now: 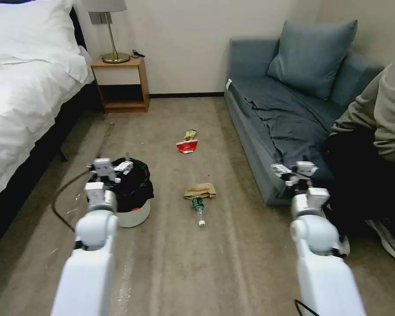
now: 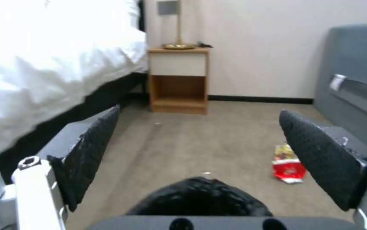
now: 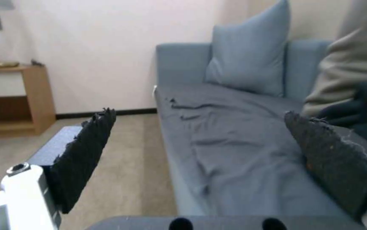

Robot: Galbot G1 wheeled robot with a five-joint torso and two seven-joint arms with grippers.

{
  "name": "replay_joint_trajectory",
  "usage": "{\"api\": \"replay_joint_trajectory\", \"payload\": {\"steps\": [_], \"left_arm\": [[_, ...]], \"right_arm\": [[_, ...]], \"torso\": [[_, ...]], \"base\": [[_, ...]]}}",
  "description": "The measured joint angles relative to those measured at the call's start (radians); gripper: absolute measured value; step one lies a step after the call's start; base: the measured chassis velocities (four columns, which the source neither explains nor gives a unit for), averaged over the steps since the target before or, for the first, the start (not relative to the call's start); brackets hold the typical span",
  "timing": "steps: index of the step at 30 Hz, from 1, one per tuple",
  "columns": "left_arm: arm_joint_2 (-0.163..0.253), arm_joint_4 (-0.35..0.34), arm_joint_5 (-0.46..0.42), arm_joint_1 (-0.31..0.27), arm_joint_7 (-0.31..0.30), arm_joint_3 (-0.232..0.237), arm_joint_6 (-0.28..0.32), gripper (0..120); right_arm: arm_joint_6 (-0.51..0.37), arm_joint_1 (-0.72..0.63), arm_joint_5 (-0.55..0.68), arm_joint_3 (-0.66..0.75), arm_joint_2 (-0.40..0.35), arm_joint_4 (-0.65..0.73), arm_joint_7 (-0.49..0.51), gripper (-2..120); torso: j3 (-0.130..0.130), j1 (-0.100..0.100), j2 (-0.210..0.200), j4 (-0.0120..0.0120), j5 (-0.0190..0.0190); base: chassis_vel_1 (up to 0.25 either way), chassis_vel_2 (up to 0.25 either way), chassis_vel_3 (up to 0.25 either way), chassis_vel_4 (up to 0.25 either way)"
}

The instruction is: Pick up the trash bin, then pick up the garbage on the floor and place it into the trash bin.

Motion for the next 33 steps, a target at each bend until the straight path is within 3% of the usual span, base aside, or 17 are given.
{"api": "replay_joint_trajectory", "payload": {"steps": [3, 6, 8, 9, 11, 13, 14, 17, 24, 28, 33], "left_arm": [[0.060, -0.140, -0.077, 0.032, -0.071, -0.043, 0.133, 100], [0.078, -0.184, -0.102, 0.042, -0.093, -0.056, 0.175, 100], [0.116, -0.272, -0.150, 0.063, -0.137, -0.083, 0.259, 100], [0.116, -0.272, -0.150, 0.063, -0.137, -0.083, 0.259, 100], [0.136, -0.335, -0.196, 0.097, -0.150, -0.111, 0.320, 100], [0.136, -0.336, -0.207, 0.113, -0.147, -0.116, 0.338, 100], [0.133, -0.336, -0.215, 0.125, -0.147, -0.123, 0.345, 100], [0.125, -0.329, -0.218, 0.139, -0.147, -0.129, 0.346, 100], [0.112, -0.298, -0.199, 0.143, -0.135, -0.129, 0.334, 100], [0.108, -0.275, -0.188, 0.142, -0.126, -0.128, 0.321, 100], [0.105, -0.194, -0.179, 0.136, -0.120, -0.127, 0.284, 100]], "right_arm": [[-0.078, -0.062, 0.093, 0.070, -0.051, 0.138, 0.008, 100], [-0.102, -0.081, 0.122, 0.092, -0.067, 0.181, 0.010, 100], [-0.149, -0.119, 0.178, 0.135, -0.098, 0.265, 0.015, 100], [-0.149, -0.119, 0.178, 0.135, -0.098, 0.265, 0.015, 100], [-0.195, -0.156, 0.234, 0.178, -0.129, 0.348, 0.019, 100], [-0.212, -0.170, 0.254, 0.193, -0.141, 0.378, 0.021, 100], [-0.228, -0.182, 0.273, 0.208, -0.151, 0.408, 0.023, 100], [-0.237, -0.190, 0.284, 0.214, -0.156, 0.421, 0.024, 100], [-0.234, -0.193, 0.289, 0.214, -0.157, 0.425, 0.013, 100], [-0.191, -0.201, 0.295, 0.191, -0.154, 0.406, -0.050, 100], [-0.047, -0.223, 0.313, 0.117, -0.139, 0.332, -0.257, 100]], "torso": [[0.000, 0.000, 0.000, 0.0000, 0.0001], [0.000, 0.000, 0.000, 0.0000, 0.0001], [0.000, 0.000, 0.000, 0.0000, 0.0001], [0.000, 0.000, 0.000, 0.0000, 0.0001], [0.000, 0.000, 0.000, -0.0001, 0.0011], [0.000, 0.000, 0.000, 0.0001, 0.0005], [0.000, 0.000, 0.000, 0.0000, -0.0017], [0.000, 0.000, 0.000, -0.0001, 0.0008], [0.000, 0.000, 0.000, 0.0000, -0.0001], [0.000, 0.000, 0.000, -0.0001, 0.0001], [0.000, 0.000, 0.000, 0.0001, 0.0000]], "base": [[0.000, 0.000, 0.000, 0.000], [0.000, 0.000, 0.000, 0.000], [0.000, 0.000, 0.000, 0.000], [0.000, 0.000, 0.000, 0.000], [0.000, 0.000, 0.000, 0.000], [0.000, 0.000, 0.000, 0.000], [0.000, 0.000, 0.000, 0.000], [0.000, 0.000, 0.000, 0.000], [0.000, 0.000, 0.000, 0.000], [0.000, 0.000, 0.000, 0.000], [0.000, 0.000, 0.000, 0.000]]}}
